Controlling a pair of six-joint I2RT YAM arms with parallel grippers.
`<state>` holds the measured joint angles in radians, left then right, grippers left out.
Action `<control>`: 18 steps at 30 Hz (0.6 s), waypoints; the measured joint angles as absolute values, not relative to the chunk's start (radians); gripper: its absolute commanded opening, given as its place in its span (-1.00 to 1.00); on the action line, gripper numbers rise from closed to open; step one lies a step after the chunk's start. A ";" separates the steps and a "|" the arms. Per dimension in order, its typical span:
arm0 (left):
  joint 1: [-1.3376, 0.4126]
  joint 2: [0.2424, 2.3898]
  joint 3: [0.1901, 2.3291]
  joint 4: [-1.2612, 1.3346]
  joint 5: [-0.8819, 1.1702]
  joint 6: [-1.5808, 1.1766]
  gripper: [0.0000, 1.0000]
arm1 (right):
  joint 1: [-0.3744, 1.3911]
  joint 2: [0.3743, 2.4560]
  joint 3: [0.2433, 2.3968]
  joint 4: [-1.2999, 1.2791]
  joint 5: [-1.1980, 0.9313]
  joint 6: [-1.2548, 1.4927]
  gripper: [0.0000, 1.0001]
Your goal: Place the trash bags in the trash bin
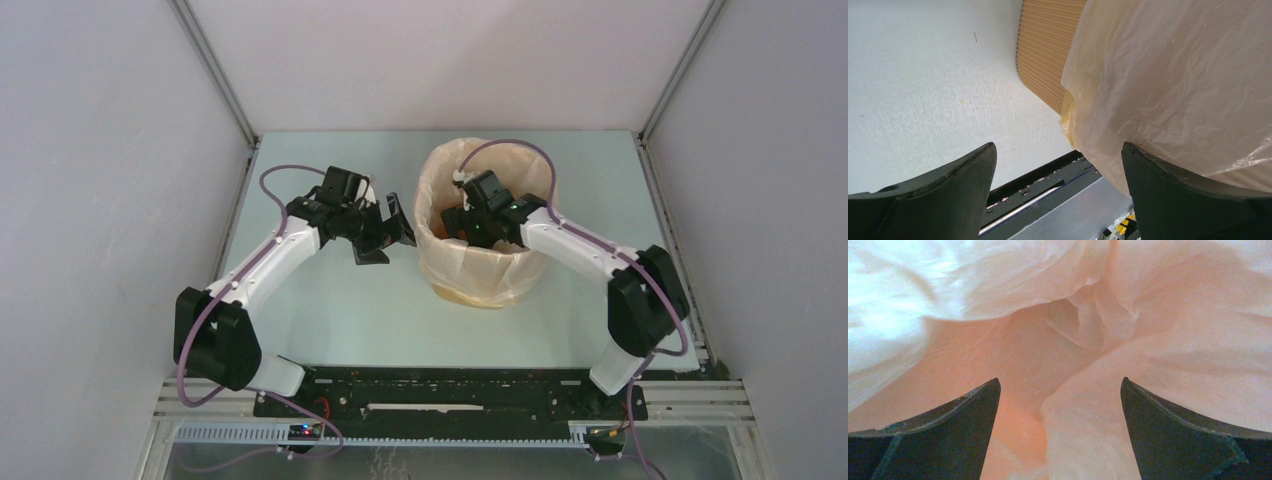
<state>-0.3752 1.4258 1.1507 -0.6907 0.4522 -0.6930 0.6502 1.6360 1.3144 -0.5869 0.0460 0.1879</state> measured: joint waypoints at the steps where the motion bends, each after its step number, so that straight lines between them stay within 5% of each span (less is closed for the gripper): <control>1: -0.375 1.427 1.151 -0.690 0.452 -0.697 1.00 | 0.650 1.612 1.324 -0.596 0.050 0.188 0.98; 18: -0.398 1.427 1.151 -0.691 0.439 -0.733 1.00 | 0.653 1.312 1.611 -0.888 0.090 0.242 0.99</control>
<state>-0.3985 1.4265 1.1511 -0.6907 0.4393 -0.7334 0.6529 1.3117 1.6108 -0.8875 0.0898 0.2420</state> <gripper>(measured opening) 0.996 0.993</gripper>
